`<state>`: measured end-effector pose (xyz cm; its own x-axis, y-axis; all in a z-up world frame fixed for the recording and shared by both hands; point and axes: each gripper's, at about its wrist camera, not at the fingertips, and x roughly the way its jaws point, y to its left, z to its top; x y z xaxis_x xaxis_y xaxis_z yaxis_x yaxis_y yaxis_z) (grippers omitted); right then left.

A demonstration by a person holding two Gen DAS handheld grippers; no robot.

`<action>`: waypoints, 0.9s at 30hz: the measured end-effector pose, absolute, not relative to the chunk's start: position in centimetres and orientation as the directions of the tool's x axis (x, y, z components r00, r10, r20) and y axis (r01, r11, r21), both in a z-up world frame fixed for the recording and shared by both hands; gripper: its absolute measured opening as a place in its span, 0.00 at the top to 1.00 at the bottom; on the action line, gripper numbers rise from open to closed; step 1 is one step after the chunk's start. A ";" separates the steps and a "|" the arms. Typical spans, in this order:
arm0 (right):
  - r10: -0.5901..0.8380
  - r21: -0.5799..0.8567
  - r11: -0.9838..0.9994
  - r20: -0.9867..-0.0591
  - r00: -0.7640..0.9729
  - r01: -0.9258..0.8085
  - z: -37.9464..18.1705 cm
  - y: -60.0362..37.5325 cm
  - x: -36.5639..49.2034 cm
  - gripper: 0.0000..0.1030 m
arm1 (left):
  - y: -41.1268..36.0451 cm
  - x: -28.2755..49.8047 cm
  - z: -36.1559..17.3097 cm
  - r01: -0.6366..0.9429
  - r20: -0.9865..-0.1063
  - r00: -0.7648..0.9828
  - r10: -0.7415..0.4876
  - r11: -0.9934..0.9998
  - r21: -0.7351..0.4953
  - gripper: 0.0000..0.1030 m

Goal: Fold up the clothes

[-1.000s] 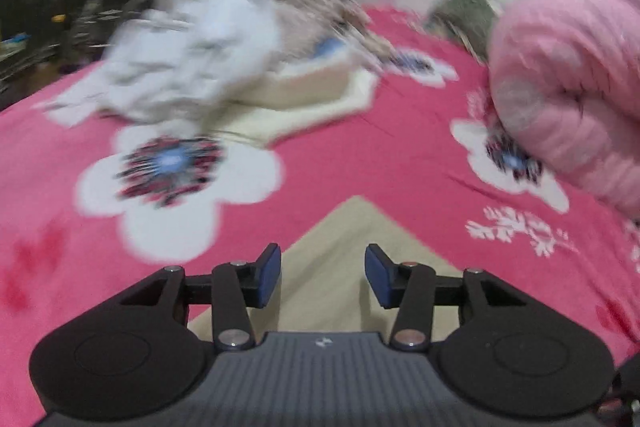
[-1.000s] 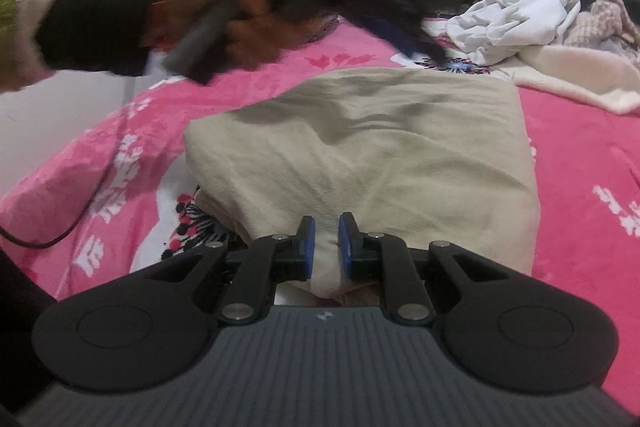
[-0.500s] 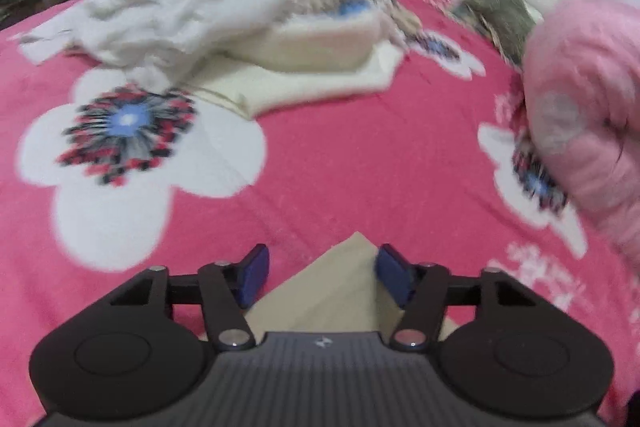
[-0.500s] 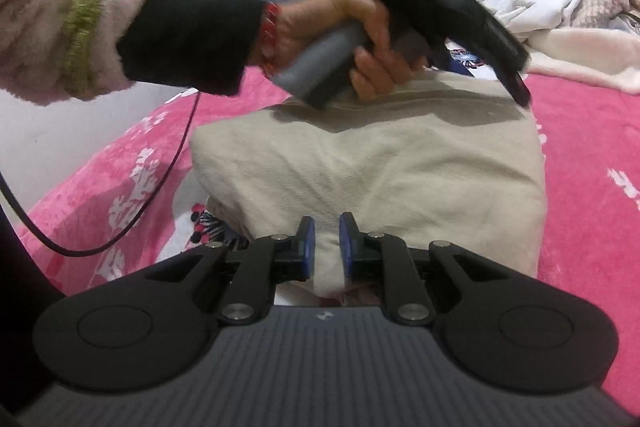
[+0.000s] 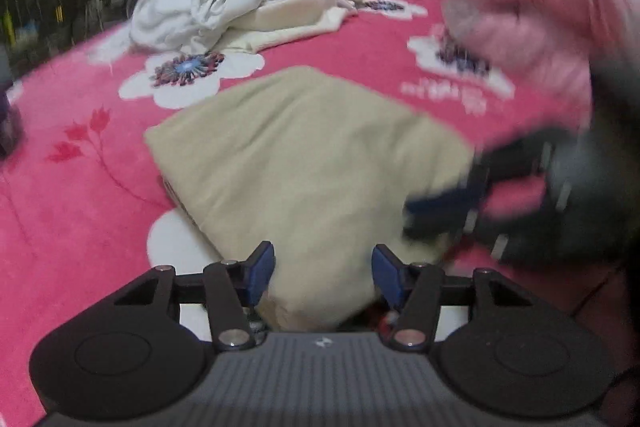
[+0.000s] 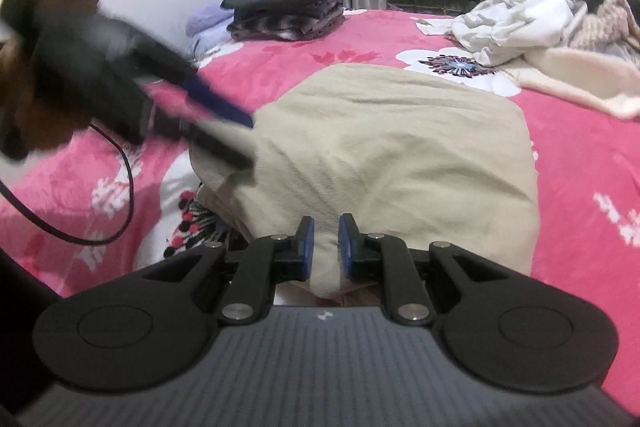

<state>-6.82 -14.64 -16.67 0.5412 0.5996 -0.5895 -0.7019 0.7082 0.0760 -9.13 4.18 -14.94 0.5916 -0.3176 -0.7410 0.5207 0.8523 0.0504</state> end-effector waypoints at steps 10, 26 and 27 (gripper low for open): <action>0.447 0.108 0.849 -0.668 0.594 -0.518 -16.1 -17.9 -5.5 0.87 | 1.8 -13.4 -17.9 0.542 -0.660 0.710 -0.246 0.788 0.291 0.36; 0.400 0.273 0.917 -0.629 0.666 -0.292 -12.6 -21.0 -5.0 0.84 | 4.0 -12.7 -16.2 0.555 -0.673 0.667 -0.320 0.816 0.162 0.34; 0.394 0.286 0.919 -0.624 0.675 -0.272 -12.6 -21.3 -4.8 0.83 | 4.2 -12.6 -15.8 0.552 -0.677 0.662 -0.322 0.820 0.149 0.34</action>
